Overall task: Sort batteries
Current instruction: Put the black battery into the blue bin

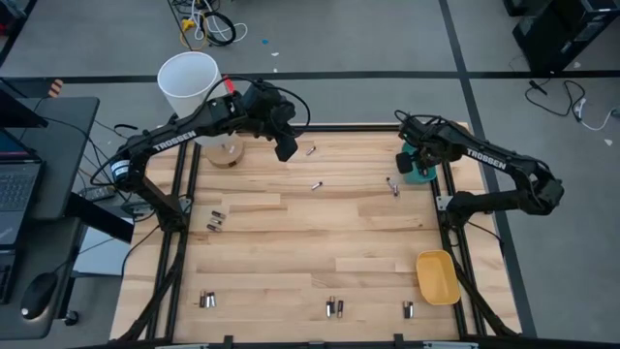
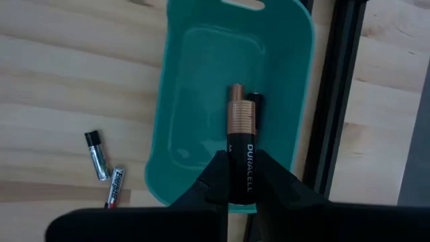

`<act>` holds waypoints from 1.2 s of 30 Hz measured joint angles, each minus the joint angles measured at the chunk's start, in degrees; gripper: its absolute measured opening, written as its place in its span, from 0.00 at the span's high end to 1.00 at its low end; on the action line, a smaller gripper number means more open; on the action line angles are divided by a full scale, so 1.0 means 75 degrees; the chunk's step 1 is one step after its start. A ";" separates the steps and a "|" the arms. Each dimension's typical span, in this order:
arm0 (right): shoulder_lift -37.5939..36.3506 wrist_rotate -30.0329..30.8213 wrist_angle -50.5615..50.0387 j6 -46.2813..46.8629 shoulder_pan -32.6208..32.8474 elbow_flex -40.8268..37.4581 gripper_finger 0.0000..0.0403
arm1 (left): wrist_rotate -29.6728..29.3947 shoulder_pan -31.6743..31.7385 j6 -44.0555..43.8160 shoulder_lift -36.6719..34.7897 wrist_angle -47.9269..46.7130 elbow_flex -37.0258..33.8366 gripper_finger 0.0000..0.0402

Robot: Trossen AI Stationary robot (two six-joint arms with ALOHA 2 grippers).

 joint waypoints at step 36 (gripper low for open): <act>0.0003 -0.0433 -0.0122 -0.0101 -0.0058 0.0000 0.91 | -0.0157 0.0012 0.0425 0.0000 -0.0332 0.0000 0.96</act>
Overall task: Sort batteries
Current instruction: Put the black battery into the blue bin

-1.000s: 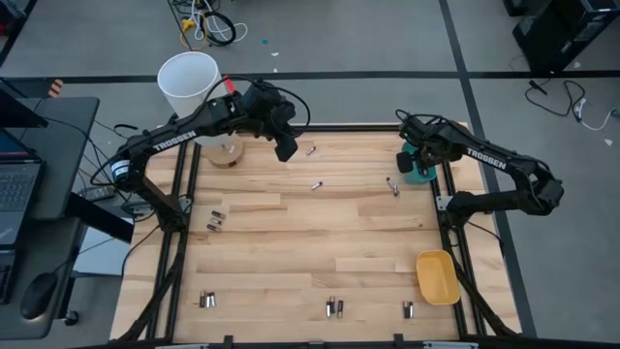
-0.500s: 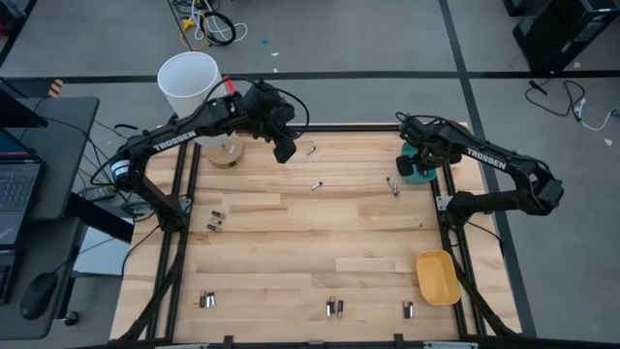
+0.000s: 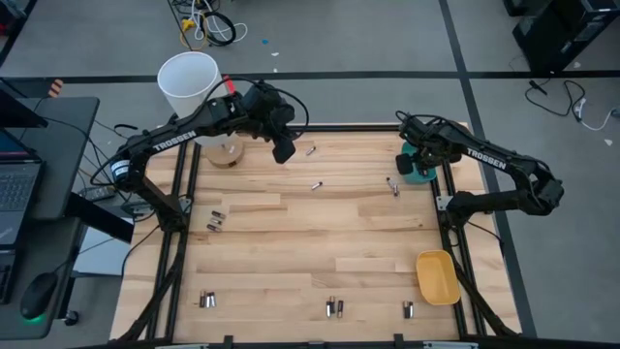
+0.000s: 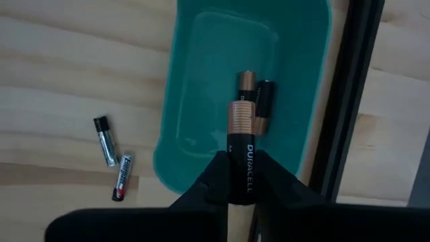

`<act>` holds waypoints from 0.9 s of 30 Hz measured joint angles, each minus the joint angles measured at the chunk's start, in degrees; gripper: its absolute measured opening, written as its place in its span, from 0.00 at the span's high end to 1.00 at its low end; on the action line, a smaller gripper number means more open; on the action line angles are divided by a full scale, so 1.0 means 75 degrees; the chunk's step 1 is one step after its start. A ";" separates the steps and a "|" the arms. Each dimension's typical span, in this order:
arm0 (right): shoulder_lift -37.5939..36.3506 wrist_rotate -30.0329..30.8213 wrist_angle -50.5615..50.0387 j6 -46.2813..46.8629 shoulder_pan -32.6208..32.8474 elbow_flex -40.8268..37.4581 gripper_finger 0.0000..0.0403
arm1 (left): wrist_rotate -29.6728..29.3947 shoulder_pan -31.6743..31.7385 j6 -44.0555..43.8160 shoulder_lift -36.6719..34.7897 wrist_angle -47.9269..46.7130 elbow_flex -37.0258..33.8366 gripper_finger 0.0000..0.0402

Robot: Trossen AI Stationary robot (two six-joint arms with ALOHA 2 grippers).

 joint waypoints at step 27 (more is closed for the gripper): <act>0.0000 -0.0816 0.1360 -0.0559 0.0730 0.0000 0.63 | -0.0309 0.0003 0.1349 0.0000 -0.0033 0.0000 0.96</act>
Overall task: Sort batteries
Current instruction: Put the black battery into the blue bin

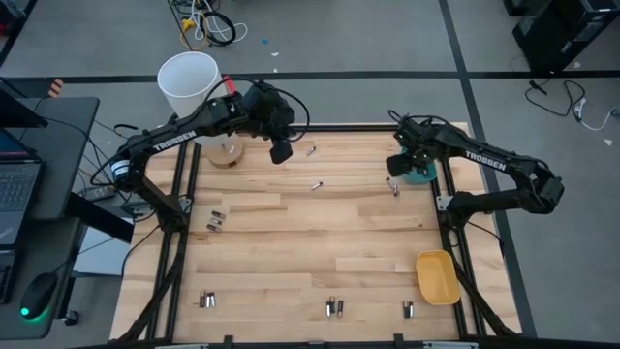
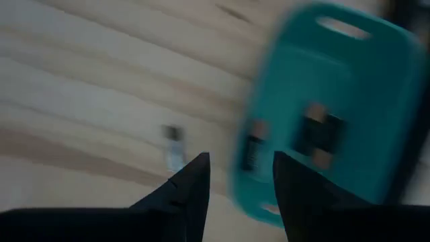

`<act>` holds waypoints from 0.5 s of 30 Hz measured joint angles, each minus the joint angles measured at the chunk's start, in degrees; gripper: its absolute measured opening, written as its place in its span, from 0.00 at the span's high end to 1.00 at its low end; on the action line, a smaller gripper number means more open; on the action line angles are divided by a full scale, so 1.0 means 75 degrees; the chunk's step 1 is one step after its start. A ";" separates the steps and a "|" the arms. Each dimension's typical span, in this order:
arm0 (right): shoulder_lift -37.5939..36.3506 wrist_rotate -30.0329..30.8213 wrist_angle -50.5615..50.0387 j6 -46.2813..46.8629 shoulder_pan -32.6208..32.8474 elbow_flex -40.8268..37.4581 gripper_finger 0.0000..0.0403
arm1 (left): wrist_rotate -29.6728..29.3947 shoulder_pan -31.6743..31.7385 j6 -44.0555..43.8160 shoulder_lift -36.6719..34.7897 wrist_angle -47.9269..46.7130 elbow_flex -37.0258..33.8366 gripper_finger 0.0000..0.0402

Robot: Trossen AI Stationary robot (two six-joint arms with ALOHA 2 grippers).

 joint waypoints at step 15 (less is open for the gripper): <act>0.0000 -0.1270 0.2652 0.1699 0.2586 0.0003 0.66 | 0.1563 -0.0397 0.0308 -0.0017 0.0259 -0.0858 0.96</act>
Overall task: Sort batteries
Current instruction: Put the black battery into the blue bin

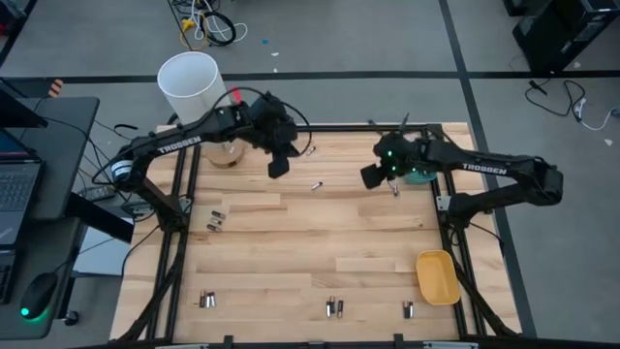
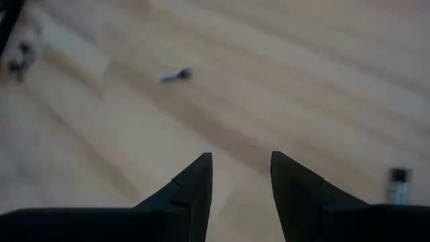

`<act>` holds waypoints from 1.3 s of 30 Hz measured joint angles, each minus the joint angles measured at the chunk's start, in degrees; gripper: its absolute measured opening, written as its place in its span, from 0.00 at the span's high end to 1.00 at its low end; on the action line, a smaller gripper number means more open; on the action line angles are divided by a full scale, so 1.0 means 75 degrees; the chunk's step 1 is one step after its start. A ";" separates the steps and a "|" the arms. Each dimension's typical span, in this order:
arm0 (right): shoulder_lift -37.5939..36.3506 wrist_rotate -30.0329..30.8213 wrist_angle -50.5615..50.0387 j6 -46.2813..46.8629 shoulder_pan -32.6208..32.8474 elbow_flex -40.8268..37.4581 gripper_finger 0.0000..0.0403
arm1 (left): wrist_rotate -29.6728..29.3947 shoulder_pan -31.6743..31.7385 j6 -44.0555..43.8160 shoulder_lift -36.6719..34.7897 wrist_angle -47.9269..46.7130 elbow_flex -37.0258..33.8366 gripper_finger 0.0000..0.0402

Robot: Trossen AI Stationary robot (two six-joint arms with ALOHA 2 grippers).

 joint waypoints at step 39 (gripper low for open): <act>0.2188 -0.0696 0.1476 0.3564 0.6200 0.0012 0.67 | -0.1734 -0.5145 -0.5217 -0.0150 0.4098 -0.0897 0.96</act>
